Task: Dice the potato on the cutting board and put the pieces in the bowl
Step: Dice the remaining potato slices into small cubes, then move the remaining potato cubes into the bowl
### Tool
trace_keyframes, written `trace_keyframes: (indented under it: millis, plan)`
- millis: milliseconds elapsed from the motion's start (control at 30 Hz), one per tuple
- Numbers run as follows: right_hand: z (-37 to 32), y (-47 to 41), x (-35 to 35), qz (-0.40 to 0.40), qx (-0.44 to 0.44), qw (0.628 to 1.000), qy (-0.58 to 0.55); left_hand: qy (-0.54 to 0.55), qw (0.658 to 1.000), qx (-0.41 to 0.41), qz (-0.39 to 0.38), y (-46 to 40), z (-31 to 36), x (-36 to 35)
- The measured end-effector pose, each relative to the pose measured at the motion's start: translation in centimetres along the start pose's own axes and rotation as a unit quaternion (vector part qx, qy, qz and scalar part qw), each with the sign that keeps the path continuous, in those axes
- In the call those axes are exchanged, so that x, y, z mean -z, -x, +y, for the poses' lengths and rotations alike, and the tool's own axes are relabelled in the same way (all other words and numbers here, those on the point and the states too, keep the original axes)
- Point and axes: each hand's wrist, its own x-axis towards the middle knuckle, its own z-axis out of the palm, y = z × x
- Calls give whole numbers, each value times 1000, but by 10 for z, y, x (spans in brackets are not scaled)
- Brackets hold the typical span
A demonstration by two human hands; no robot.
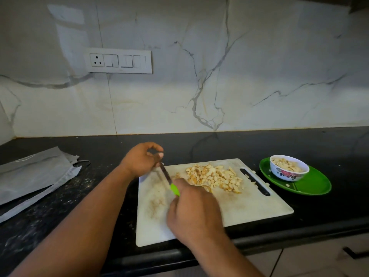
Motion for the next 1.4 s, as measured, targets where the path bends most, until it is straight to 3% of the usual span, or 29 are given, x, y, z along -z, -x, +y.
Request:
trace_keyframes:
  millis: [67, 167, 300, 467, 533, 633, 767, 900, 1033, 1200, 1400]
  plan:
    - [-6, -15, -14, -15, 5, 1000, -20, -4, 997, -4, 76, -4, -7, -1]
    - [-4, -27, -22, -53, 25, 997, -50, -41, 993, 3, 110, -2, -7, -3]
    - [34, -34, 0, -42, 34, 996, -77, -90, 993, 20, 74, 1, 0, -6]
    - [127, -63, 29, 16, -94, 995, -39, -114, 991, -55, 34, 14, 33, -40]
    - [153, -73, 31, -14, -116, 993, -22, -159, 984, -71, -30, 12, 50, -63]
    - [167, -80, 24, -101, -131, 986, -30, -186, 976, -18, -114, 1, 64, -90]
    - [164, -82, 11, -144, -117, 982, -25, -140, 981, 4, -135, -14, 56, -109]
    - [158, -82, 9, -160, -75, 984, 17, -209, 958, -63, -183, -15, 48, -121]
    - [154, -85, 3, -166, -66, 984, -10, -232, 945, -122, -194, -21, 42, -122]
    - [149, -92, -8, -155, -51, 985, -52, -78, 959, -148, -229, -20, 40, -120]
    - [135, -101, -23, -77, -36, 991, -99, 126, 976, -31, -175, -28, 45, -127]
